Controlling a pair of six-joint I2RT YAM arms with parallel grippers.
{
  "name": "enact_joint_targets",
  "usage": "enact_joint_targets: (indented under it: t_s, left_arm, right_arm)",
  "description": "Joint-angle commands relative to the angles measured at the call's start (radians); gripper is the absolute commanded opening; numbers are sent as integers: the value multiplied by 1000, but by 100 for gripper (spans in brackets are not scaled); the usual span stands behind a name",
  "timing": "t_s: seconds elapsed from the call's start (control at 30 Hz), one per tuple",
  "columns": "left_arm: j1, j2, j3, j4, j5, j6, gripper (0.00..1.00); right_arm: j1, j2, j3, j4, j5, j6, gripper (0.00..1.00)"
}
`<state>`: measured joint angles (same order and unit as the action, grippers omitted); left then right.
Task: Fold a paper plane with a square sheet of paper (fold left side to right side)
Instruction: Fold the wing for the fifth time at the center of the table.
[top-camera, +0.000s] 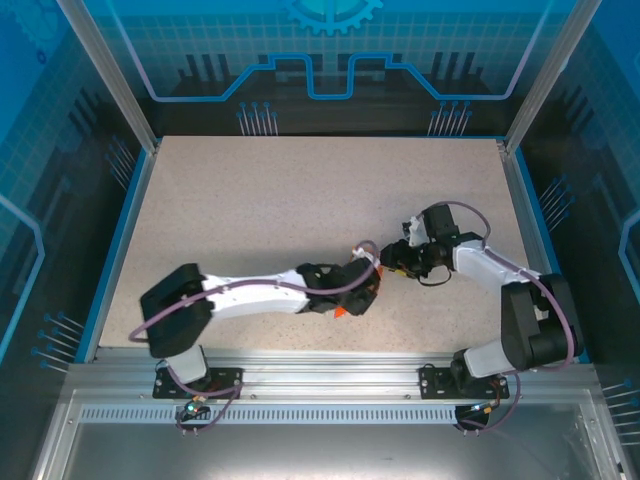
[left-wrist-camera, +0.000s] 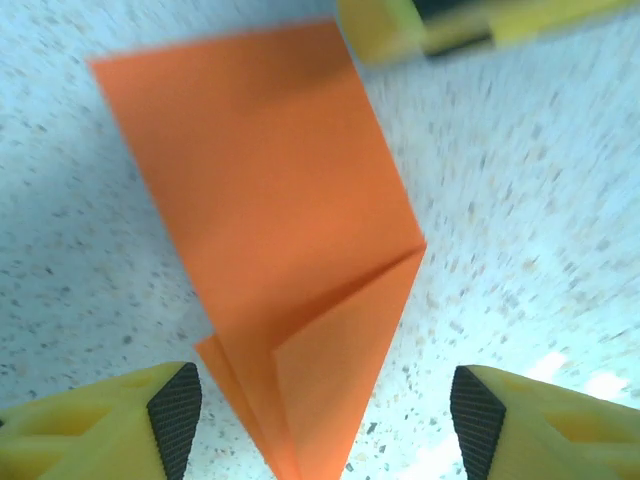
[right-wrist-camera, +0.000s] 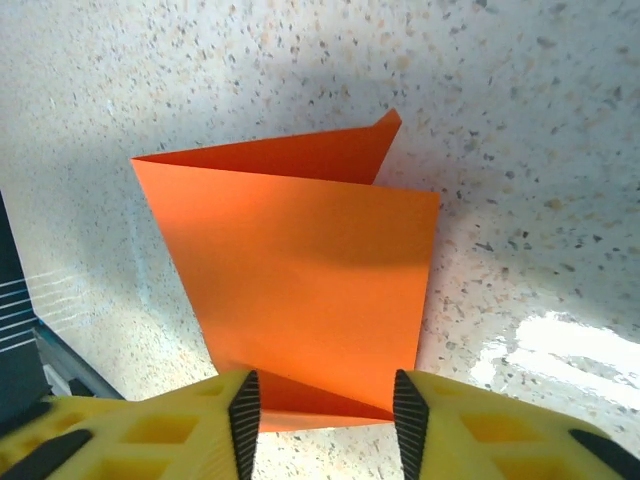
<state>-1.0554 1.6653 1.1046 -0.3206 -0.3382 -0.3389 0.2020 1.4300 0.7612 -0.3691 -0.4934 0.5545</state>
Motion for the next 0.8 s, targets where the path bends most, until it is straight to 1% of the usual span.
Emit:
enact_joint_targets:
  t_s: [0.0,0.13,0.23,0.3,0.33,0.43,0.5,0.6,0.67,0.77]
  left_arm:
    - [84,-46,-78,84,159,-78,73]
    - [162,-36,-136,165,337,-103,75]
    - [200,-3,-161,217,402,-124,76]
    - [216,24,-165,229,417,-129,76]
    - [224,39,-166,240,441,-129,76]
    - [230,77,-165,292,525,-129,76]
    - [230,99,-155,296,544,-126,74]
    - [233,115,-141,280,537,-121,69]
    - [240,126,-137,269,528,-120,61]
    - [257,130,-148,285,531,-129,46]
  right_arm:
    - [-14,-29,-3,-22,13,-45,49]
    - [-19,-42,-17,-14,12,-53,54]
    - [-26,-49,-25,-13,5,-60,58]
    - [-32,-54,-30,-10,-4,-63,60]
    - [-34,-58,-32,-8,-10,-66,60]
    - [-41,-59,-37,-5,-27,-76,61]
    - [-45,-57,-40,-3,-32,-81,61]
    - [-50,-45,-52,18,-43,-84,61]
    - [-49,-29,-57,32,-56,-80,61]
    - [-49,-6,-63,62,-81,-77,61]
